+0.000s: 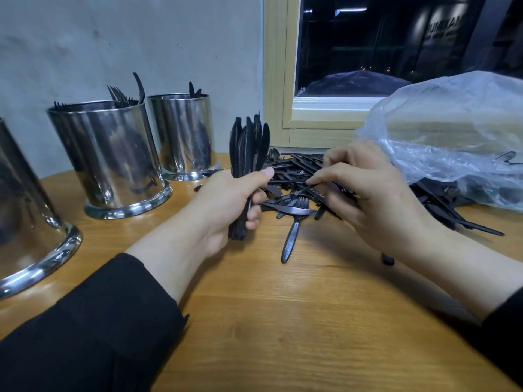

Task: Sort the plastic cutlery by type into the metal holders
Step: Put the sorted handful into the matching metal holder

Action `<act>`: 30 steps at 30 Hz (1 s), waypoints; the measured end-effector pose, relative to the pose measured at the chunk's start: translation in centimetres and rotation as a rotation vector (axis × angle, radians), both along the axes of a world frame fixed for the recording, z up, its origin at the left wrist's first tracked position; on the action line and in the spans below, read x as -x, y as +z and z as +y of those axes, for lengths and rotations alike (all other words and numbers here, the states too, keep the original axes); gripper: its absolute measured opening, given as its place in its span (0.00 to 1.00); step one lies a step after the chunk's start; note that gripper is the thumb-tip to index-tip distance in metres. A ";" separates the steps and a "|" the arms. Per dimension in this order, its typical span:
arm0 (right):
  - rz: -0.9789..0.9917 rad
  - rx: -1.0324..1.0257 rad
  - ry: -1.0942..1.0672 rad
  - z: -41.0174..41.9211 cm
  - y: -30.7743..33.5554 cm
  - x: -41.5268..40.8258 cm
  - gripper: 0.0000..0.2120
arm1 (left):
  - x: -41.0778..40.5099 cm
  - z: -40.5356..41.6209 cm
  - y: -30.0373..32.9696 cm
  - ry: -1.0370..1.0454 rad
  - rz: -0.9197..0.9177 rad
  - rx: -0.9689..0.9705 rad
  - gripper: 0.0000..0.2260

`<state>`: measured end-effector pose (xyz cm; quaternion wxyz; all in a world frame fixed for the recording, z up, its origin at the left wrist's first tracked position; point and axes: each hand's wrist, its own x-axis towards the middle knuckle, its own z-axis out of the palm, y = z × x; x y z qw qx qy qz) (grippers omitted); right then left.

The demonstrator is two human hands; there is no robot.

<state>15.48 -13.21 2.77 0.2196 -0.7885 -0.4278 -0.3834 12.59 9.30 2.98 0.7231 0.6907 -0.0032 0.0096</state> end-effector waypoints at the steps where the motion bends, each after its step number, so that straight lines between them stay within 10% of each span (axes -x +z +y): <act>1: -0.035 0.002 -0.006 0.2 0.1 0.2 0.09 | 0.0 -0.3 -0.1 -0.037 0.032 0.027 0.10; 14: -0.132 0.229 0.071 1.5 -0.5 0.8 0.10 | 0.8 -2.3 -0.2 -0.236 0.089 0.341 0.09; 24: 0.294 0.216 -0.260 3.0 -2.1 -2.6 0.17 | 0.9 1.1 1.1 0.424 -0.367 0.060 0.12; 30: 0.369 0.339 -0.397 5.3 -2.6 -2.8 0.16 | 1.7 1.8 -1.2 0.316 -0.352 -0.114 0.05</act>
